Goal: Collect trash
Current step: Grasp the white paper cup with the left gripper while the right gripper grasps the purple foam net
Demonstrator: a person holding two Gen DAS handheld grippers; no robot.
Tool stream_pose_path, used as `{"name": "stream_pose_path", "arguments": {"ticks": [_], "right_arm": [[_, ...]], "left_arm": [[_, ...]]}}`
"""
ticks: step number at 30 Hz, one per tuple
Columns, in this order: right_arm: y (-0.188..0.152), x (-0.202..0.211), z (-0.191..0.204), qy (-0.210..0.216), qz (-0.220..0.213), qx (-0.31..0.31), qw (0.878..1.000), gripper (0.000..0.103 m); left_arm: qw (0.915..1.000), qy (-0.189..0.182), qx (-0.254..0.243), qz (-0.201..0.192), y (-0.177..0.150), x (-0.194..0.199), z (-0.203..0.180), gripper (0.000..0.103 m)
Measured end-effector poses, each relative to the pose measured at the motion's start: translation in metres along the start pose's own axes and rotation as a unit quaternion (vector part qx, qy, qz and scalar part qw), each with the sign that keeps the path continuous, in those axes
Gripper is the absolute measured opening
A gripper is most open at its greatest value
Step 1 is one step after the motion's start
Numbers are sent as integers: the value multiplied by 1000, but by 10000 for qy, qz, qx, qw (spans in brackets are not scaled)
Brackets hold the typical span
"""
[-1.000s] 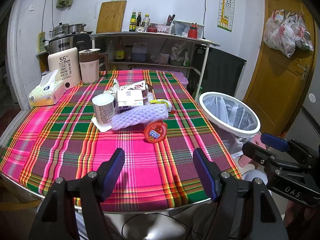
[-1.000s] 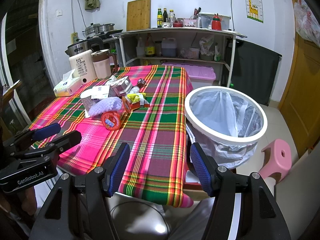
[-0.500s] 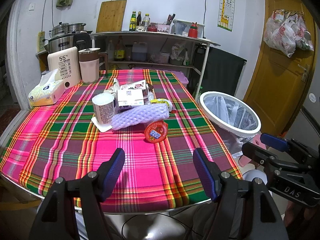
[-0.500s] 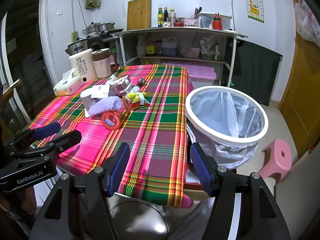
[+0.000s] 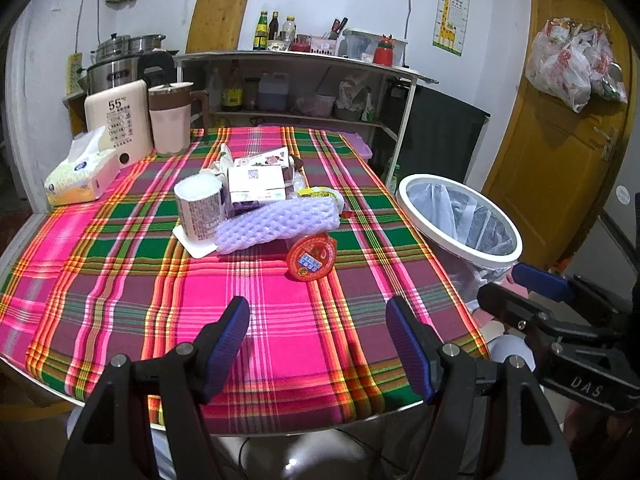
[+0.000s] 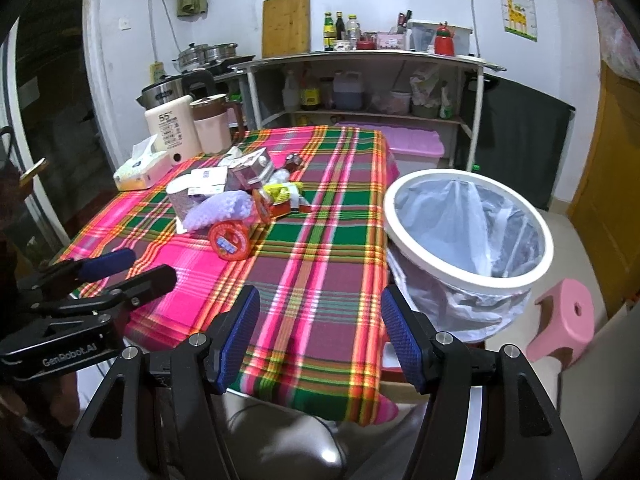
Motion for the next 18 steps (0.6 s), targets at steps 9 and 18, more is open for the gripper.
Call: {"name": "stream_pose_path", "arguments": {"ticks": [9,18], "right_arm": [[8,-25,9,271,179,133,9994,64],[22,-63,22,516,450,289,9972,64]], "left_arm": [[9994,125,277,143,5,-16,25,72],[9980,189,552,262,13,-35,56,72]]}}
Point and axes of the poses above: each gripper's, at about its wrist camera, not at the fingertips, and x roughly against the way its jaws point, z to its left, y to its top, the point moved 2 cm from there along -x, roughly the way its jaws point, and after that the axes turned 2 degrees about x, right-handed, at the moved point
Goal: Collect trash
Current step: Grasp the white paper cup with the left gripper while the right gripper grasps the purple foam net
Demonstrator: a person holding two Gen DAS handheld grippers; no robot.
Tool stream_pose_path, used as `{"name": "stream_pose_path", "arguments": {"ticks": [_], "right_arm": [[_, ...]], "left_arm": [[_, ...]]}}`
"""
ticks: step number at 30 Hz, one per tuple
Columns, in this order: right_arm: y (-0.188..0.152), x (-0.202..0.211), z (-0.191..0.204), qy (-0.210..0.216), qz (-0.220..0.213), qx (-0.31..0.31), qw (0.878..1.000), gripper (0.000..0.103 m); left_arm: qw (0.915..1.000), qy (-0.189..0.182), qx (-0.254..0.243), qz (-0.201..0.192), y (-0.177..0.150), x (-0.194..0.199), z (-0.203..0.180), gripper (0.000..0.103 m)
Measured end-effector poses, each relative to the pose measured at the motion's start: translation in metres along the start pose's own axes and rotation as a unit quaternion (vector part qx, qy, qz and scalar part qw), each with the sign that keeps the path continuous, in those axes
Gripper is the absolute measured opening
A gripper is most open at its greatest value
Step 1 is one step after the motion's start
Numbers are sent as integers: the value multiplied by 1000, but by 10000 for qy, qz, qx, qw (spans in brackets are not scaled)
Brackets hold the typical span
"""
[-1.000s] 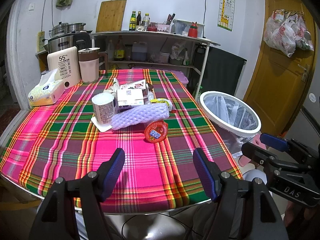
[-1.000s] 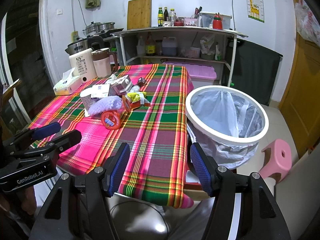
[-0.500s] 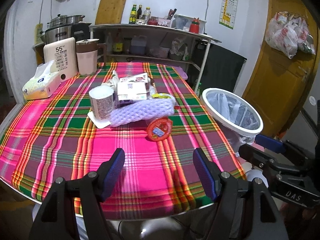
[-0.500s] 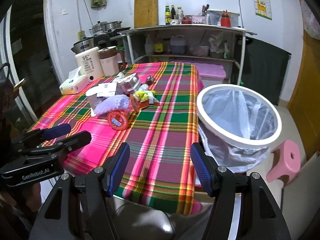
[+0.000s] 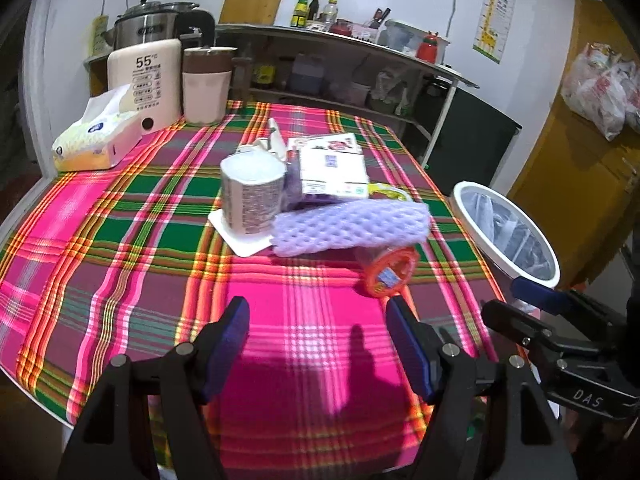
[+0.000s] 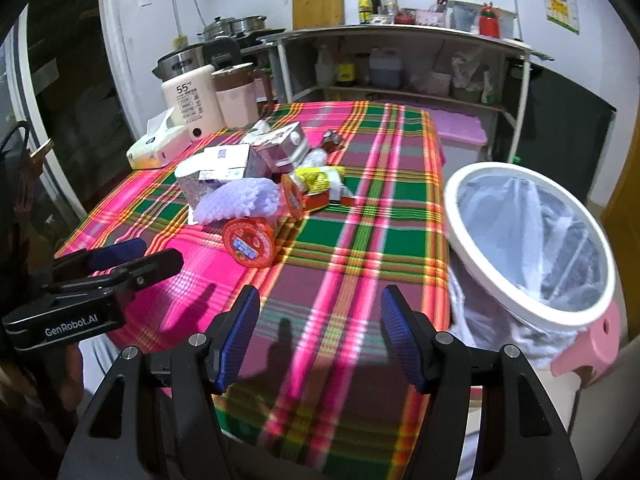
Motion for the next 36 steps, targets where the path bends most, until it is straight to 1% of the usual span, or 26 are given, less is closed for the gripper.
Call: {"name": "stream_pose_path", "arguments": {"ticks": [11,20,24,26,27,28,29,30,31,32,34,36], "right_arm": [[28,-37,13,322,6,195,9993,64],[55,-55,23,556,-127,443,9974,64],[63,-65,26,601,-62,504,9969,63],[63,-65,27,646,-64,498,9966,53],[62,-66,27,676,-67,480,9965,41],[62,-66,27,714,-53,451,9964,37],[61,-66,27,750,-44,426,9963,36],[61,-66,26,800,-41,398,9960,30],[61,-65,25,835,-39,360,9958,26],[60,-64,24,854,-48,329,9958,25],[60,-62,21,931,-65,233,9954,19],[60,-60,20,956,-65,191,9952,17]], "left_arm": [[9997,103,213,-77,16,-11,29,72],[9992,119,315,-197,32,-18,42,72],[9993,100,311,-202,37,-23,46,72],[9993,85,310,-211,41,-25,48,72],[9992,67,316,-213,43,-27,48,72],[9992,52,323,-214,45,-29,49,72],[9992,42,324,-217,47,-30,50,72],[9992,30,321,-225,49,-32,50,72],[9992,17,315,-233,51,-33,50,72],[9992,1,308,-239,53,-35,50,72],[9993,-16,296,-244,56,-39,50,72],[9994,2,266,-236,58,-43,50,72]]}}
Point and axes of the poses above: each gripper's, at about its wrist camera, not at the fingertips, and x roughly against the way its jaws point, z to its left, y to its top, the point moved 2 cm from there along -x, roughly the way its jaws point, and after that the axes turned 2 degrees about x, right-handed, at the moved point
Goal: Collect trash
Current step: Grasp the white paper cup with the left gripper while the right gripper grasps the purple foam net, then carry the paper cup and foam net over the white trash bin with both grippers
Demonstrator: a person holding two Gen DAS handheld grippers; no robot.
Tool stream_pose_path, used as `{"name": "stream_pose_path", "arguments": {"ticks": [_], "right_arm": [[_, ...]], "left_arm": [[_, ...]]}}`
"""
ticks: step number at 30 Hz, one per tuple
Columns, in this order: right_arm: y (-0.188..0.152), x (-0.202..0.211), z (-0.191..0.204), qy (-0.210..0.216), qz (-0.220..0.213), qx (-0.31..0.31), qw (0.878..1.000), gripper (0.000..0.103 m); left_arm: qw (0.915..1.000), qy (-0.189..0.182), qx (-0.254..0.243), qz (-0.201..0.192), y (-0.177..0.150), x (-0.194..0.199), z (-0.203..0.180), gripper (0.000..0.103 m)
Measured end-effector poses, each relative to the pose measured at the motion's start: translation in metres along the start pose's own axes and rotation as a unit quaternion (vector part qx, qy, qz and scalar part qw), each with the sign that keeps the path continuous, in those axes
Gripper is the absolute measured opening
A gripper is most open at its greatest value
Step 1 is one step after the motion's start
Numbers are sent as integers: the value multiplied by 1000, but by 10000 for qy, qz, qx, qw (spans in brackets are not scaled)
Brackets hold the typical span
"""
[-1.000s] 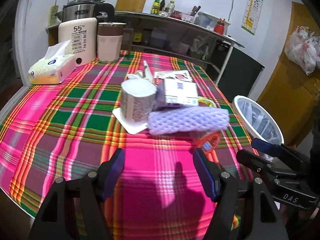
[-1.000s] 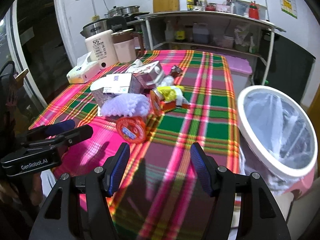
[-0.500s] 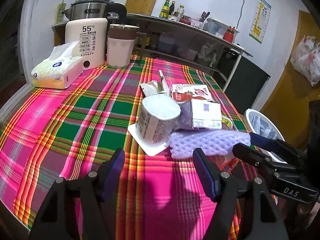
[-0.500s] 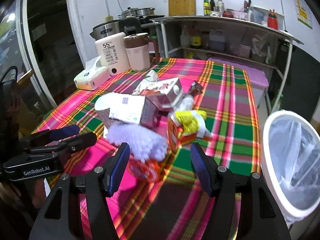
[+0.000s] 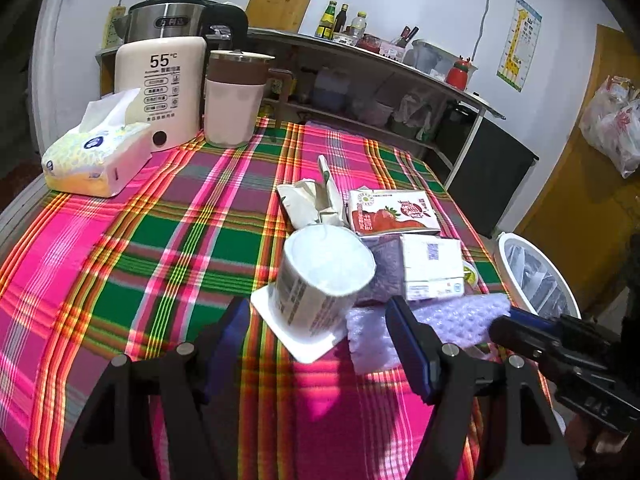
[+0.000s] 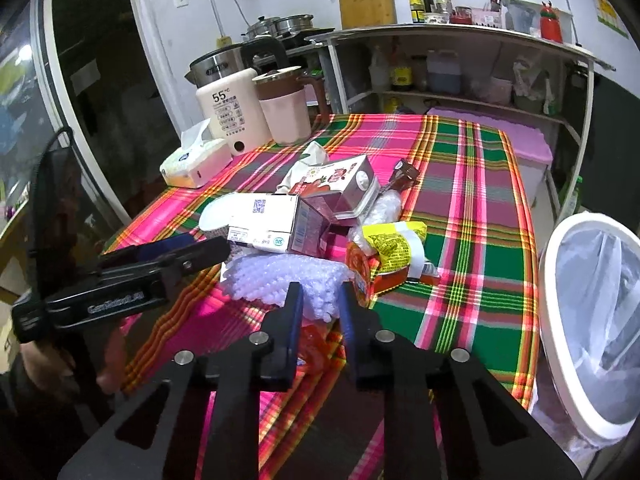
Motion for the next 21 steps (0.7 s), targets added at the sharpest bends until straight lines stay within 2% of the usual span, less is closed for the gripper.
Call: {"name": "stream_pose_path", "arguments": {"ticks": [5,8,9,10,12,21], "right_arm": [[-3,2,-1,34,-19,-44,10000,9],[-3,4,-2,77,-48,-87,9999,7],[-3,4,-2,81,-56,-96,9999,7],[-2,5,-1,93,-71,-103,9999,7],[-1,7,0,108,-95,-99,9998,7],[-1,18,-1,125,-214,-99,9996,6]], "left_arm": [[10000,47,-20,51,4,-10,2,72],[10000,44,-45,58,5,-14,1,72],[10000,17,-57,55,4,-14,1,71],[10000,-13,-59,45,5,-14,0,63],[9999,-87,-43,99,5,-16,1,54],[9999,6,85,-71,5,-1,8,53]]}}
Point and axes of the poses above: each gripper's, at about its wrist camera, not at the fingertips, and x roughly against the way its jaws point, z to its left, y to its top, the point moved 2 cm from there along -x, roughly the way its jaws point, and after that the axes turned 2 degrees about x, right-handed, at the moved point
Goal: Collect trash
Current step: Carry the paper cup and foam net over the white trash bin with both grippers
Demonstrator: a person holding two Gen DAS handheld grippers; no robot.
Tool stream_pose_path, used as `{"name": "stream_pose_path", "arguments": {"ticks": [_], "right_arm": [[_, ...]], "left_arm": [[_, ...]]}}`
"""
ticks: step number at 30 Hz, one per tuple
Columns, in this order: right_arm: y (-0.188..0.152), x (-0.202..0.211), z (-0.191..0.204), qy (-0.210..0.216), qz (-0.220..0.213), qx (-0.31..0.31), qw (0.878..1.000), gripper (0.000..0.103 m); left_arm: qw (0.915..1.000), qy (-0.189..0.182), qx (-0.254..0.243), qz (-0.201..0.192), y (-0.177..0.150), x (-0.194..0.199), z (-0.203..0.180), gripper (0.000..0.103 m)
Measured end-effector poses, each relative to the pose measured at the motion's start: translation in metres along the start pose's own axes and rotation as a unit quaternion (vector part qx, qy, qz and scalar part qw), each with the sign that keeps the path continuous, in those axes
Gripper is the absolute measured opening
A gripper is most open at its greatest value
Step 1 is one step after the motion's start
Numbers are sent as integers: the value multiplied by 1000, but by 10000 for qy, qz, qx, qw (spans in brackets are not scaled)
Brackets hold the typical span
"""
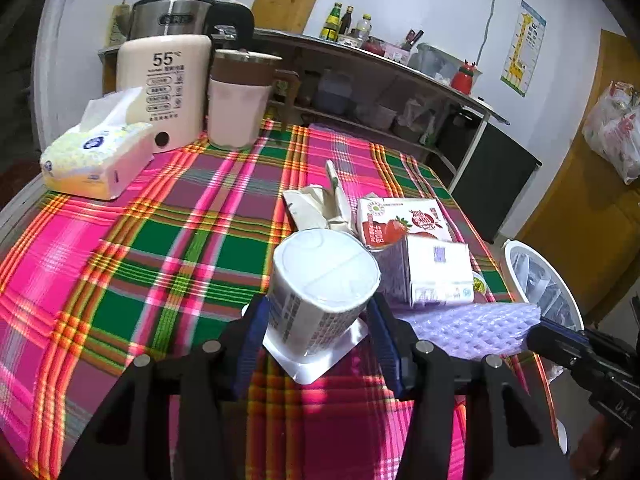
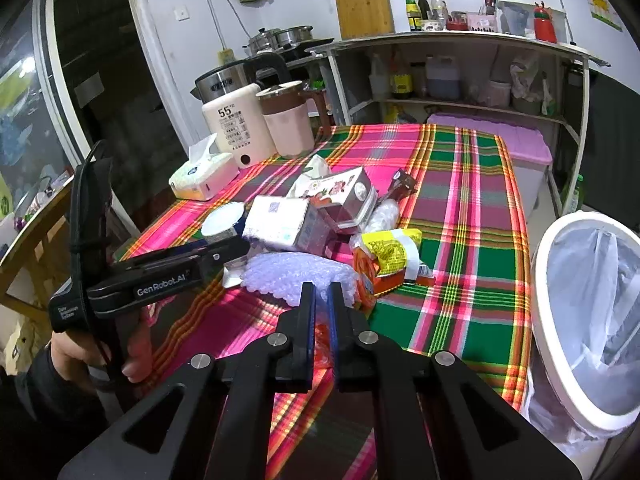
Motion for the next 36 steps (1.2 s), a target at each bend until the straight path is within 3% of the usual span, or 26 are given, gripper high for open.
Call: {"name": "stream_pose_path", "arguments": {"ticks": [15,25,36], "right_arm": [[-1,42,-3,-173,-370,-98,9991,5],[-4,79,-24,-429,-696,-339,9961,5],[-12,113,-73,-964,-962,-810,9874,5]], "left_arm": [[9996,4,-112,-277,4,42,-9,52],[9981,-257,-407,-386,8,60,-47,52],[9940,-644,-819,-334,15,49,-103,53]]}}
Point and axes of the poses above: each gripper's, at about its wrist camera, not at the fingertips, and x roughly against the way its jaws point, z to its left, y to its top, the point moved 2 cm from there along -x, roughly the way its jaws point, and after that the axes turned 2 degrees about x, right-handed, at the moved point
